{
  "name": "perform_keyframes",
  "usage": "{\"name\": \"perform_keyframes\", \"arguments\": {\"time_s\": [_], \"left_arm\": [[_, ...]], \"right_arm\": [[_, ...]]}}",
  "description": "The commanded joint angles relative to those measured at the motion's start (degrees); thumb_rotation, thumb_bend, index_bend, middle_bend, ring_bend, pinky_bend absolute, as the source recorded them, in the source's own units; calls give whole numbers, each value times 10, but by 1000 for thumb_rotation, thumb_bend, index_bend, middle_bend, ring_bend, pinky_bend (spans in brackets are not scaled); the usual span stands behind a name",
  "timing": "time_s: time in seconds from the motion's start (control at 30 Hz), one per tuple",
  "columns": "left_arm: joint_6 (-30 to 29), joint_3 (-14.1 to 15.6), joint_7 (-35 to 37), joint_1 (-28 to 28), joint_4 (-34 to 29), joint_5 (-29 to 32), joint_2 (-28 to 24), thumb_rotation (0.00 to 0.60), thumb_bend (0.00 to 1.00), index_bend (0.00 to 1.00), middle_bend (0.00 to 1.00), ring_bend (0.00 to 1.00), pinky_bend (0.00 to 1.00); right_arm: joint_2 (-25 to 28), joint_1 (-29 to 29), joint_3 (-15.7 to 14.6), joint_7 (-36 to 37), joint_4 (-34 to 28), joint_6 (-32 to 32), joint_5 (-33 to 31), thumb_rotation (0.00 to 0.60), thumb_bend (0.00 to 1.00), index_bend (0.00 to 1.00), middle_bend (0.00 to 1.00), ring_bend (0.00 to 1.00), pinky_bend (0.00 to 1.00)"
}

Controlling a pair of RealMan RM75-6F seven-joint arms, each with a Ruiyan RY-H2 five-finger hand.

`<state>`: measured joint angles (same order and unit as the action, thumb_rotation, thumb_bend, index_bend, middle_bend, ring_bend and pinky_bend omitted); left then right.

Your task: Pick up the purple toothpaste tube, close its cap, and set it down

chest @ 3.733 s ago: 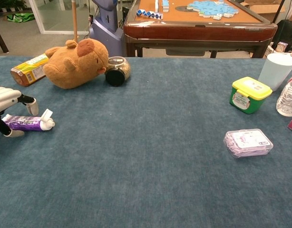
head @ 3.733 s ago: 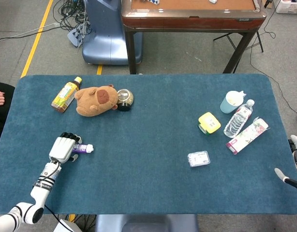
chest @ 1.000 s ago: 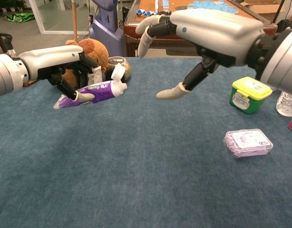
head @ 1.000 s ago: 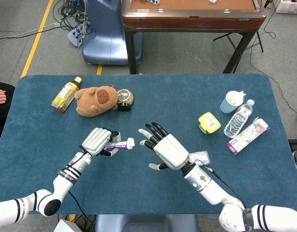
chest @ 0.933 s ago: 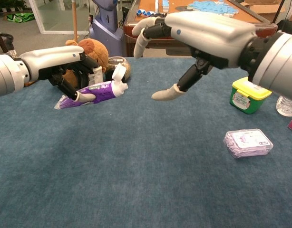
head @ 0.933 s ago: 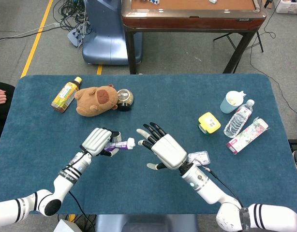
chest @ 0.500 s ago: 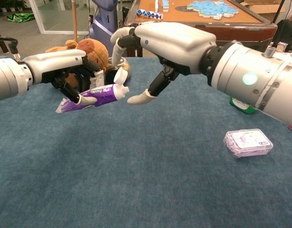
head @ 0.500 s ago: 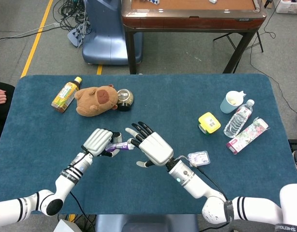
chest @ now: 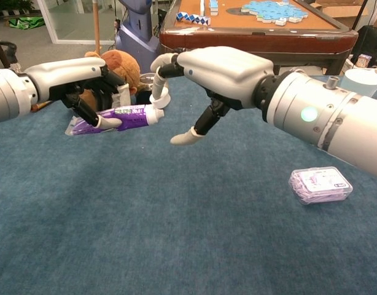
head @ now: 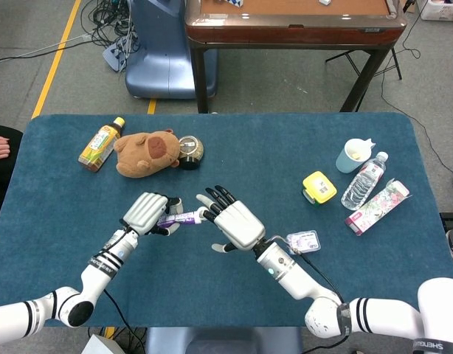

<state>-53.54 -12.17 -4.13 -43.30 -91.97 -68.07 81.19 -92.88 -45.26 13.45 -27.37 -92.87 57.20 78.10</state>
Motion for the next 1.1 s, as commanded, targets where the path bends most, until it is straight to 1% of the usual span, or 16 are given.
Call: {"name": "perform_keyframes", "arguments": {"time_s": [0.03, 0.43, 0.83, 0.93, 1.03, 1.1], "left_arm": [[-1, 0, 7, 1, -2, -3, -2, 600, 324, 632, 695, 493, 408], [-9, 0, 31, 4, -10, -17, -10, 600, 324, 639, 696, 493, 410], [-5, -8, 79, 7, -19, -13, -14, 600, 324, 640, 698, 493, 415], [-8, -8, 109, 16, -22, -16, -17, 600, 324, 639, 698, 493, 420], [-14, -5, 152, 29, -26, -28, -21, 600, 324, 637, 698, 493, 427], [-22, -1, 177, 38, -24, -43, -23, 600, 324, 635, 698, 493, 429]], "right_arm": [[-1, 2, -3, 7, 4, 3, -4, 527, 82, 319, 115, 0, 0], [-5, 3, -11, 33, 24, 11, -14, 527, 81, 320, 115, 0, 0], [-16, 3, -13, 61, 30, 24, -12, 527, 82, 319, 114, 0, 0], [-3, 14, -12, 97, 10, 39, -4, 527, 82, 319, 115, 0, 0], [21, 28, -11, 147, -18, 57, 9, 524, 82, 316, 115, 0, 0], [42, 38, -7, 197, -43, 61, 14, 525, 82, 277, 114, 0, 0]]}}
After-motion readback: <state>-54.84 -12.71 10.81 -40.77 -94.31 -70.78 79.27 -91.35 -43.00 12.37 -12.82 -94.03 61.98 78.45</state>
